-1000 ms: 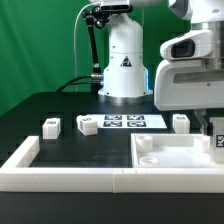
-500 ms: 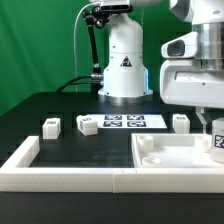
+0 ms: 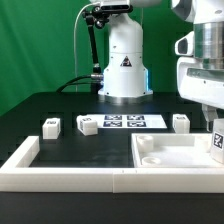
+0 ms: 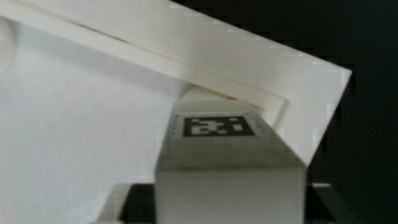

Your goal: Assemble one leg

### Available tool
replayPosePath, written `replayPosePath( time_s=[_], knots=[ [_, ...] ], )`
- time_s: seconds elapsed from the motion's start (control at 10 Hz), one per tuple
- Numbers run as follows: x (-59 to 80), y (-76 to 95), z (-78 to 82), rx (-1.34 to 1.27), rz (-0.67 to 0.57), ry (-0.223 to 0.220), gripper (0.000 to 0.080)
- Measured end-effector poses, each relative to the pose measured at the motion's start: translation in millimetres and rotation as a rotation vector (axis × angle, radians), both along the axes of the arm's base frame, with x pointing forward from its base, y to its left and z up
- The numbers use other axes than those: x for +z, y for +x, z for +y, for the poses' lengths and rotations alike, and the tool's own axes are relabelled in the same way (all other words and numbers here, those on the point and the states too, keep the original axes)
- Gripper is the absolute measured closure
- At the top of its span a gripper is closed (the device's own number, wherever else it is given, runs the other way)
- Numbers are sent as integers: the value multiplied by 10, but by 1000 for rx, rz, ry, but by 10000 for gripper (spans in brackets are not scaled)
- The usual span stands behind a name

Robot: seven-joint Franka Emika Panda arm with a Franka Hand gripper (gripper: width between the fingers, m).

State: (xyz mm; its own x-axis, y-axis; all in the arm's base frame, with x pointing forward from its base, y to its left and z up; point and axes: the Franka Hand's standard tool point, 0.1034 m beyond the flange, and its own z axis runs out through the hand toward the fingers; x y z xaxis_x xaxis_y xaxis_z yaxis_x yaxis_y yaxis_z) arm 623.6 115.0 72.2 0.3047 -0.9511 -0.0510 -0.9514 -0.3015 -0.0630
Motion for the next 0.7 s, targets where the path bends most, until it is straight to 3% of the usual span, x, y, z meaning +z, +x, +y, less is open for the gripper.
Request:
replayPosePath(
  time_s=[0.3,0.4,0.5,0.6,0.7],
  knots=[
    [-6,-1,-3,-45,4,7,496],
    [-7,-2,-3,-23,3,7,313],
    [-7,-2,0,-20,2,8,313],
    [-12,-4,5,55,-2,4,186],
    [-17,-6,9,161,-10,0,161]
  ],
)
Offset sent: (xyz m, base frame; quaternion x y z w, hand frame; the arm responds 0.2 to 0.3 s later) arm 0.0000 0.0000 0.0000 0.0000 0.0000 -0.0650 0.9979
